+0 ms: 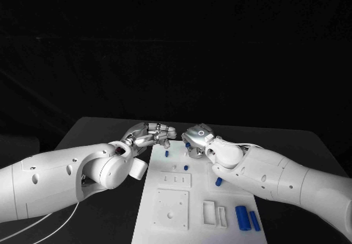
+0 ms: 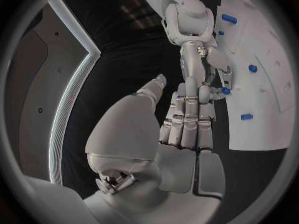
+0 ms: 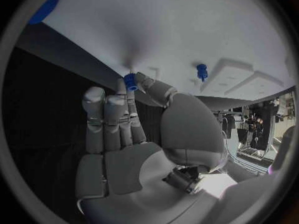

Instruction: Assemble the parts on the task board

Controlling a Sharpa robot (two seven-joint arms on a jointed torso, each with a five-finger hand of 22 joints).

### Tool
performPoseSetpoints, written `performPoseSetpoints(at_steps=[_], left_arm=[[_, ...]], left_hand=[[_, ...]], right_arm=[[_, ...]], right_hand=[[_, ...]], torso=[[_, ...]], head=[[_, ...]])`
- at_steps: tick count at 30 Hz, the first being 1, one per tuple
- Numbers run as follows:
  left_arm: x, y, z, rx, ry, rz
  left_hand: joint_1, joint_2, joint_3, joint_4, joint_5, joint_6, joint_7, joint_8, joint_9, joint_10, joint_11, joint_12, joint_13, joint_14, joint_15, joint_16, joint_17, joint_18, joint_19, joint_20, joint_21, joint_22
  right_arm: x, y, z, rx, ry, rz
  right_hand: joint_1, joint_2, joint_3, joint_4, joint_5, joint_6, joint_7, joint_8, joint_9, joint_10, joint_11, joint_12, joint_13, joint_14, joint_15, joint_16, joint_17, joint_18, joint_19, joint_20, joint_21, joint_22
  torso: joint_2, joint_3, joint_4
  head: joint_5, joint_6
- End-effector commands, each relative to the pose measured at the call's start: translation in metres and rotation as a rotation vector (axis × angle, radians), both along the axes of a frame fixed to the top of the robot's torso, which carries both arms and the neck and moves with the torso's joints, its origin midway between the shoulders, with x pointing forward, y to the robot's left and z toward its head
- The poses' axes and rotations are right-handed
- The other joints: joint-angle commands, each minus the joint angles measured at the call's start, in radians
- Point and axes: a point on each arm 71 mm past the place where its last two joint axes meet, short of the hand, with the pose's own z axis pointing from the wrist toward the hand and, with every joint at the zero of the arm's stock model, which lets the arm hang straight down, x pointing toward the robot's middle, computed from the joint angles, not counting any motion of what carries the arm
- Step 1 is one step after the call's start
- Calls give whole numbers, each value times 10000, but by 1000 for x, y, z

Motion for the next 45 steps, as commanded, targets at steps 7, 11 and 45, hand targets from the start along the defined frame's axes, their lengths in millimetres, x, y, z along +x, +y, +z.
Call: performPoseSetpoints(at_steps=[7, 11, 45], left_arm=[[0, -3, 3, -7, -94, -119], [0, -3, 3, -6, -101, -125], [11, 21, 8, 108, -368, 563]], left_hand=[[-93, -47, 52, -21, 21, -51, -33, -41, -7, -3, 49, -38, 14, -56, -13, 20, 3, 120, -10, -71, 41, -18], [-96, -48, 55, -23, 20, -50, -33, -42, -7, -3, 50, -40, 15, -56, -13, 21, 2, 119, -10, -71, 42, -19], [-121, -54, 88, -51, 20, -53, -30, -50, -6, 3, 51, -65, 25, -53, -14, 25, 1, 111, -12, -78, 52, -29]], right_arm=[[2, -1, -1, -75, 239, -56], [3, -3, -2, 28, 337, -91], [-5, -52, 54, 2774, 1920, -773]], right_hand=[[102, -51, 7, 61, 25, -4, 17, 13, 3, 120, -17, -56, 47, -347, -257, 11, -36, 1073, 21, -120, 25, 161], [98, -80, 1, 83, 25, -66, 43, -31, -11, 61, 8, -107, 58, -358, -233, -12, -71, 1073, -8, -96, 4, 150], [-356, -907, -1316, 634, 42, -1722, 705, -787, -350, -992, 334, 307, -264, -438, 88, -18, -482, 1073, -120, 193, -367, 6]], torso=[[13, -4, -9], [22, -3, -15], [-1, 23, -190]], head=[[13, -9], [18, -12], [-90, 224]])
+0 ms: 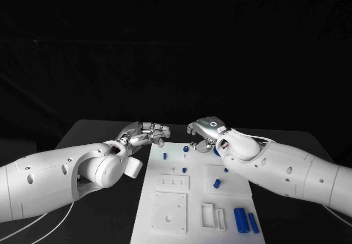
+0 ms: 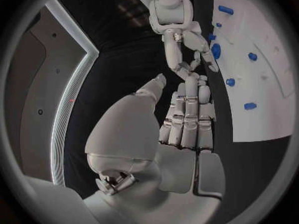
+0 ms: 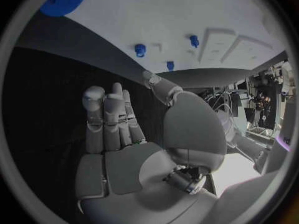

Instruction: Assemble the parts on the task board

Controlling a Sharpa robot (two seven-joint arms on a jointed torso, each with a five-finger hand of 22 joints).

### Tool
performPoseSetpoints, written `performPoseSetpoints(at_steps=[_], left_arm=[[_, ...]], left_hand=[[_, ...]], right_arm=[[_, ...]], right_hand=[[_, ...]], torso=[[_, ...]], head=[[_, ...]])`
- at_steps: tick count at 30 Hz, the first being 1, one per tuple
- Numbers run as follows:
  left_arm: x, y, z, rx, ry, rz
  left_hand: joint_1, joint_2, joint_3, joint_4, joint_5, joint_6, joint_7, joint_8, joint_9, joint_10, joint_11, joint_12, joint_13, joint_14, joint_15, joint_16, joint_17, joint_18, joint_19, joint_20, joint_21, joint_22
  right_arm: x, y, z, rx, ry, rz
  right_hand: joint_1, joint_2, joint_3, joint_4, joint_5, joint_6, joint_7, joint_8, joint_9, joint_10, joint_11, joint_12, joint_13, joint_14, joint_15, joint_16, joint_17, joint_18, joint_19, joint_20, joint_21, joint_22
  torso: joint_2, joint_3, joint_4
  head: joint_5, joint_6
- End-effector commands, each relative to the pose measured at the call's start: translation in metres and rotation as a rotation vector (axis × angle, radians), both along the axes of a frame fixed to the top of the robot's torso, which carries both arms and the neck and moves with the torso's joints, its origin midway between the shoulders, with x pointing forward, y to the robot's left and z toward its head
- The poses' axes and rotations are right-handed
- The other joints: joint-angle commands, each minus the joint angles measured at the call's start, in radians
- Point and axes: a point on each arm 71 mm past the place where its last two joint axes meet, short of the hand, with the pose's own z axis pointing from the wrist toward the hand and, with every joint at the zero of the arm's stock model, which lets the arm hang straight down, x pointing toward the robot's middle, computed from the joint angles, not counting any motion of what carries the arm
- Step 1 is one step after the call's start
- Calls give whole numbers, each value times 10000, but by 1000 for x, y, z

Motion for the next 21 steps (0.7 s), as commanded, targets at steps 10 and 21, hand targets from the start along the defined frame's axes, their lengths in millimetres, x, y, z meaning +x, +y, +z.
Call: performPoseSetpoints(at_steps=[10, 21], left_arm=[[10, 15, 2, 63, -256, 470], [10, 17, 2, 63, -239, 470]], left_hand=[[-92, -6, 80, -40, 24, -38, -35, -45, -1, 20, 48, -68, 19, -48, -17, 29, 2, 101, 5, -99, 57, -17], [-102, -7, 90, -52, 25, -32, -37, -44, 1, 30, 45, -72, 25, -45, -19, 32, 2, 99, 5, -101, 61, -21]], right_arm=[[10, -70, 7, 2001, 2813, -1062], [21, -92, -8, 773, 3438, -1808]], right_hand=[[158, 406, -830, -245, 413, 37, -309, -36, -78, -196, -607, 6365, 5754, 78, -616, 240, -3, 1098, 58, -151, -142, 60], [-318, 547, -1258, -331, 1030, -90, -249, -215, -202, -904, -539, 10108, 8813, -133, -563, 1515, 1265, 1102, 195, -409, 909, 245]], torso=[[-155, 94, -295], [-162, 167, -369]], head=[[43, 101], [9, 63]])
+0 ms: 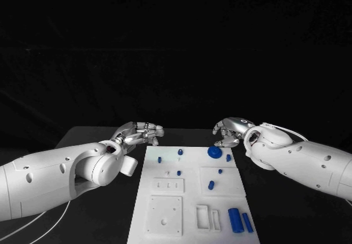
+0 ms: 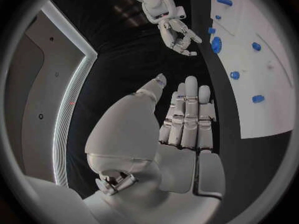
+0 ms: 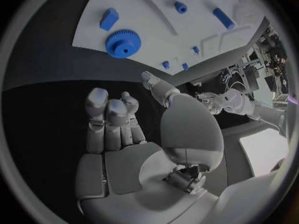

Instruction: Assemble the parts on the task board

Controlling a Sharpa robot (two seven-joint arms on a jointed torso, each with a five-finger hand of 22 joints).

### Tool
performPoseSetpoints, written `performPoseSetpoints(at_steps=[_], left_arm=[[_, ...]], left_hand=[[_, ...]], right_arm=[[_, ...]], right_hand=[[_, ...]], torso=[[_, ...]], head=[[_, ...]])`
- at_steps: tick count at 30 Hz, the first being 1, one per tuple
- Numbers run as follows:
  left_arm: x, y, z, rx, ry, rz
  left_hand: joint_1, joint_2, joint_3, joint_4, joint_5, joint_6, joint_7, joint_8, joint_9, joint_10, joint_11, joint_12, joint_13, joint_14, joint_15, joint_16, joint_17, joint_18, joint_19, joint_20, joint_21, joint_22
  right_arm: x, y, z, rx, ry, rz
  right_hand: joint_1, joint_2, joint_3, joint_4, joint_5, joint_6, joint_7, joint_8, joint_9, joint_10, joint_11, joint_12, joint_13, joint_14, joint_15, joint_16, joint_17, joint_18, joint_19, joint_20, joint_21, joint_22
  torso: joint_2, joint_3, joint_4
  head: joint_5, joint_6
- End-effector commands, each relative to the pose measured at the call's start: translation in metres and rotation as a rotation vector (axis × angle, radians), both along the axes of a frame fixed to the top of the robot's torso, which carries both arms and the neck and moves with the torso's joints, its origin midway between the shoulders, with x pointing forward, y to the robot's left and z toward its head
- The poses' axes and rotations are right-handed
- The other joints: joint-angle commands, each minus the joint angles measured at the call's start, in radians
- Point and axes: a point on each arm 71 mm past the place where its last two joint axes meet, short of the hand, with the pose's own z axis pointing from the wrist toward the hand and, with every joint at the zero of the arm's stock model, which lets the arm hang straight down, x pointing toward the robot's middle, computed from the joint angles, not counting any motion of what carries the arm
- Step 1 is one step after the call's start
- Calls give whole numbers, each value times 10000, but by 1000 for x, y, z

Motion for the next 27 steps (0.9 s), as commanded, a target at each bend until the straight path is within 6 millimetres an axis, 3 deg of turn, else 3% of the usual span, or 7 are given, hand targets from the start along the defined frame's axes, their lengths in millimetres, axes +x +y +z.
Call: performPoseSetpoints(at_steps=[1, 2, 9, 11, 14, 27], left_arm=[[0, -2, 2, -70, -157, -74], [0, -2, 2, -72, -152, -83], [0, -2, 2, -56, -115, -91], [0, -2, 2, -62, -120, -103], [0, -2, 2, -65, -111, -124], [-1, -2, 2, -70, -109, -129]], left_hand=[[-103, -7, 42, -4, 25, -32, -37, -44, 1, 30, 46, -35, 17, -45, -19, 33, 2, 127, -33, -65, 62, -12], [-104, -7, 42, -5, 25, -32, -37, -44, 1, 30, 46, -35, 18, -45, -19, 33, 2, 127, -33, -65, 62, -12], [-108, -6, 49, -12, 26, -32, -37, -46, 1, 32, 46, -39, 20, -44, -20, 34, 2, 126, -33, -66, 64, -14], [-106, -6, 54, -19, 28, -32, -38, -46, 2, 33, 45, -42, 21, -44, -21, 34, 2, 126, -34, -68, 65, -16], [-106, -7, 58, -25, 29, -31, -38, -46, 2, 33, 45, -44, 22, -46, -21, 34, 1, 126, -35, -68, 65, -17], [-113, -5, 74, -45, 34, -35, -37, -51, 2, 34, 46, -55, 26, -48, -21, 33, 0, 123, -38, -70, 69, -22]], right_arm=[[1, -2, -12, -447, 752, 79], [2, -3, -15, -437, 753, 60], [2, 0, -32, -372, 881, 93], [3, -2, -36, -403, 974, 53], [4, -5, -41, -447, 1059, -40], [6, -9, -46, -467, 1154, -169]], right_hand=[[-117, 12, -81, -24, 158, -54, 21, -77, -13, -52, 36, 235, 150, -96, -16, 93, 145, 711, -28, -77, 135, 245], [-119, 25, -89, -41, 184, -74, 23, -86, -16, -66, 39, 271, 178, -106, -14, 107, 180, 711, -38, -85, 170, 242], [-221, 89, -182, -61, 14, -347, 68, -214, -61, -107, 81, 415, 275, -130, 27, 170, 351, 711, -79, -122, 336, 230], [-225, 101, -186, -63, 1, -368, 70, -222, -62, -115, 84, 425, 282, -133, 31, 173, 369, 711, -86, -126, 351, 228], [-222, 119, -185, -67, 1, -372, 72, -221, -61, -117, 86, 434, 287, -133, 33, 177, 382, 711, -90, -129, 363, 228], [-229, 204, -183, -80, 52, -370, 82, -205, -48, -143, 96, 461, 302, -139, 43, 182, 440, 711, -118, -138, 416, 224]], torso=[[-3, -2, 0], [-4, -16, 9], [4, -5, 56], [-1, -24, 64], [13, -20, 91], [13, -12, 56]], head=[[-51, -25], [-62, -31], [-52, -49], [-47, -61], [-81, -44], [-85, -89]])
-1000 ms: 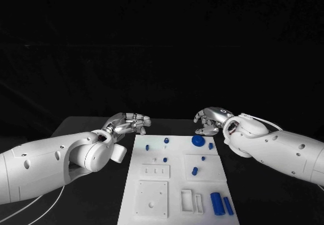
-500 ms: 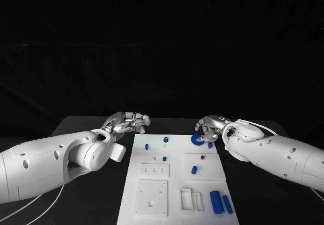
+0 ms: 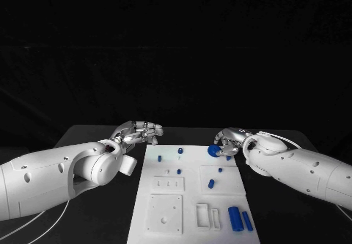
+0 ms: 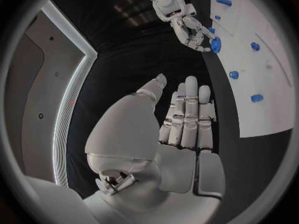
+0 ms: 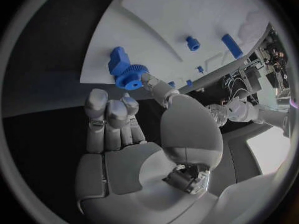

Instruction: Assemble the parts on the task board

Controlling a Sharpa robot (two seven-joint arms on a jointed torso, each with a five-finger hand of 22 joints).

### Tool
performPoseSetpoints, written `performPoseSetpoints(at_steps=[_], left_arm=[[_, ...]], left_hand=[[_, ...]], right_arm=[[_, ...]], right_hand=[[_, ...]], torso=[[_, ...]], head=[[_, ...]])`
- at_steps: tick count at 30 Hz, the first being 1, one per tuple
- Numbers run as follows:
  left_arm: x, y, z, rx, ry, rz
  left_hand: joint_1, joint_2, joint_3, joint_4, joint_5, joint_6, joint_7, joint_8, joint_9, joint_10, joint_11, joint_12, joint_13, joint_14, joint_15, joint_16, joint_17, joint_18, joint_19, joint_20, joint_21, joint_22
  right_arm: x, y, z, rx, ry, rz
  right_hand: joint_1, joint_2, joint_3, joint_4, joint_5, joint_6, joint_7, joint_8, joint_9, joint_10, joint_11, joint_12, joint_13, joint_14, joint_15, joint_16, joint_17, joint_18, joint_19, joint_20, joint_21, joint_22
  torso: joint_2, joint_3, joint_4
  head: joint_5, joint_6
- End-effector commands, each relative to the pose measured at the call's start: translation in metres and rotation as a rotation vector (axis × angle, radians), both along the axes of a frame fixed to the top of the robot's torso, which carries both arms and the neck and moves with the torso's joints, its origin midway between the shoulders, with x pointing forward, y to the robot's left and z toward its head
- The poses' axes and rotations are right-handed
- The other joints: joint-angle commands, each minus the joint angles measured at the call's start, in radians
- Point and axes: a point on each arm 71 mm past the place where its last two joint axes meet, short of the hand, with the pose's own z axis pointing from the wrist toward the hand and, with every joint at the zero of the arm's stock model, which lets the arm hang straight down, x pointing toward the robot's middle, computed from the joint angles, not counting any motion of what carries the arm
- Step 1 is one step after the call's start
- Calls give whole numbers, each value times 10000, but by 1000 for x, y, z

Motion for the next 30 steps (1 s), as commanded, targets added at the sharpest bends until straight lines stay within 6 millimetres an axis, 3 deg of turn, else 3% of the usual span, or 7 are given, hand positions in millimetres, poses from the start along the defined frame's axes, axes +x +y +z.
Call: performPoseSetpoints(at_steps=[1, 9, 30], left_arm=[[0, -1, 2, -64, -119, -93], [0, -2, 2, -53, -98, -107], [-2, -2, 2, -48, -70, -137]], left_hand=[[-114, -2, 55, -25, 36, -36, -37, -52, 2, 34, 46, -57, 11, -48, -21, 34, 0, 117, -10, -44, 70, -15], [-107, 1, 82, -63, 51, -37, -36, -57, 3, 36, 46, -71, 16, -50, -21, 35, -1, 116, -12, -47, 75, -21], [-127, 0, 111, -100, 63, -40, -33, -63, 5, 39, 49, -88, 23, -51, -20, 36, -3, 109, -16, -46, 82, -29]], right_arm=[[0, 0, -2, -81, 144, 115], [1, 1, -7, -1, 345, 70], [0, 2, -22, -367, 1308, 116]], right_hand=[[-88, 74, -56, -7, 31, -52, 13, -33, 2, -41, 31, 46, 14, -52, 38, 53, 21, 851, -50, -53, 71, 224], [-117, 202, -31, 7, 40, -7, 10, 2, 21, -42, 29, 71, 20, -52, 37, 53, 72, 851, -70, -55, 120, 219], [-213, 480, 60, -17, -82, 137, -62, 102, 67, -82, -39, 76, 4, -57, -26, -7, 181, 851, -169, -41, 215, 209]], torso=[[-4, 4, 3], [1, 11, 5], [-6, 18, -11]], head=[[-25, -19], [12, 39], [53, -89]])
